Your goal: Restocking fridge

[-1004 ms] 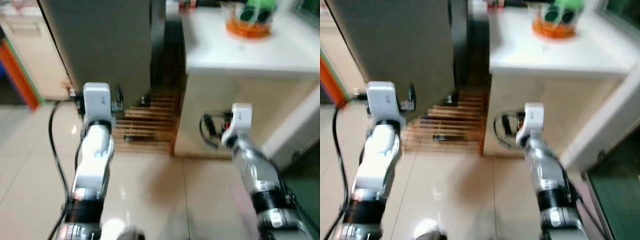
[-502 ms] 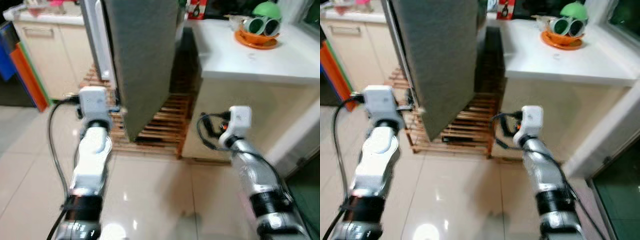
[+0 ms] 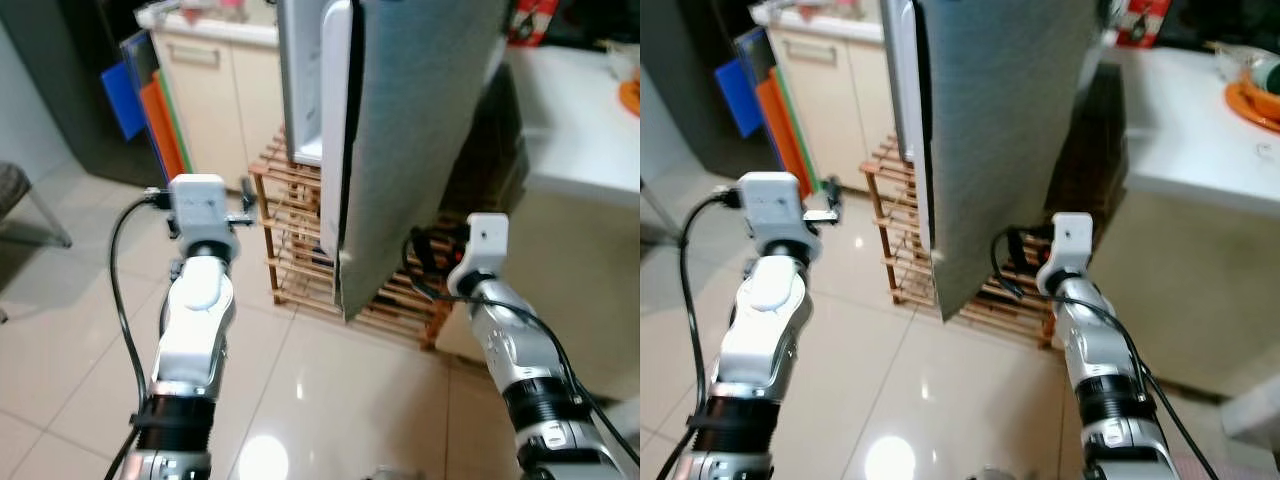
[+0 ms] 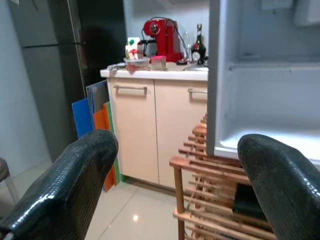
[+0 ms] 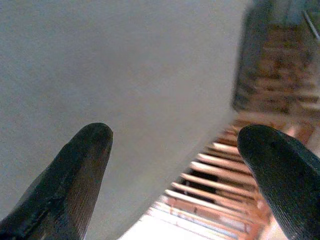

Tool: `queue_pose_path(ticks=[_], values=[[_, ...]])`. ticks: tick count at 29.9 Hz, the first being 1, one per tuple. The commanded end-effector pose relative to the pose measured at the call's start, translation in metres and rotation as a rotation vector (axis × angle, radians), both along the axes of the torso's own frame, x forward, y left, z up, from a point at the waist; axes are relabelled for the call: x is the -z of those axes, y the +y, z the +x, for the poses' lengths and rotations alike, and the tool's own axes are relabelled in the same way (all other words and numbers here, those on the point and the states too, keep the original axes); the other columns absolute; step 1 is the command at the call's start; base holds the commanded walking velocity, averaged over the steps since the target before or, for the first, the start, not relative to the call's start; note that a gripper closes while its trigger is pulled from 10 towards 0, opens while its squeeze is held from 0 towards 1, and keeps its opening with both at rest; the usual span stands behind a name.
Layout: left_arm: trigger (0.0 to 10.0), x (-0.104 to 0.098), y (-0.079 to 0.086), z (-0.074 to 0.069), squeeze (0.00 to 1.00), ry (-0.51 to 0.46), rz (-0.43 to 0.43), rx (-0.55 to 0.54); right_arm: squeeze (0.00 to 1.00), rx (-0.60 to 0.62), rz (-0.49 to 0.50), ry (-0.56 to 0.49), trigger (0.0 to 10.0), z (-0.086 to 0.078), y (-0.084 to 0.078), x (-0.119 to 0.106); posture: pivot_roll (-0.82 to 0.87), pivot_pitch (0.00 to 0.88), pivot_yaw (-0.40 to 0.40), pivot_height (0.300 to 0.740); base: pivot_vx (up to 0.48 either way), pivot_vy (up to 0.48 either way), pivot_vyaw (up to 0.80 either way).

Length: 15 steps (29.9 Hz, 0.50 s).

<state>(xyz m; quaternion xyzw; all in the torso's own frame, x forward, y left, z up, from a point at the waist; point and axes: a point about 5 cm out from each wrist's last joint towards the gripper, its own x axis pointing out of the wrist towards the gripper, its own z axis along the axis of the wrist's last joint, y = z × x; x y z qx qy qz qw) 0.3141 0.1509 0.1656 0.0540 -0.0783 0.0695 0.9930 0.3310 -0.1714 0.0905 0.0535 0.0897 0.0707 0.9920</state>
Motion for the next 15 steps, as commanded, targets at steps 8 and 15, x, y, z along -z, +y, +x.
queue_pose_path(ticks=[8, 15], values=[[10.0, 0.0, 0.008, 0.002, 0.0, 0.014, 0.025, -0.049, 0.0, -0.077, 0.045, -0.079, 10.0, 0.005, 0.018, -0.017, 0.0, 0.0, -0.028, 0.74, 0.0, 0.0, 0.0], [10.0, 0.001, 0.01, 0.002, 0.0, 0.02, 0.034, -0.054, 0.0, -0.078, 0.037, -0.081, 10.0, 0.007, 0.022, -0.018, 0.0, 0.0, -0.033, 0.74, 0.0, 0.0, 0.0]])
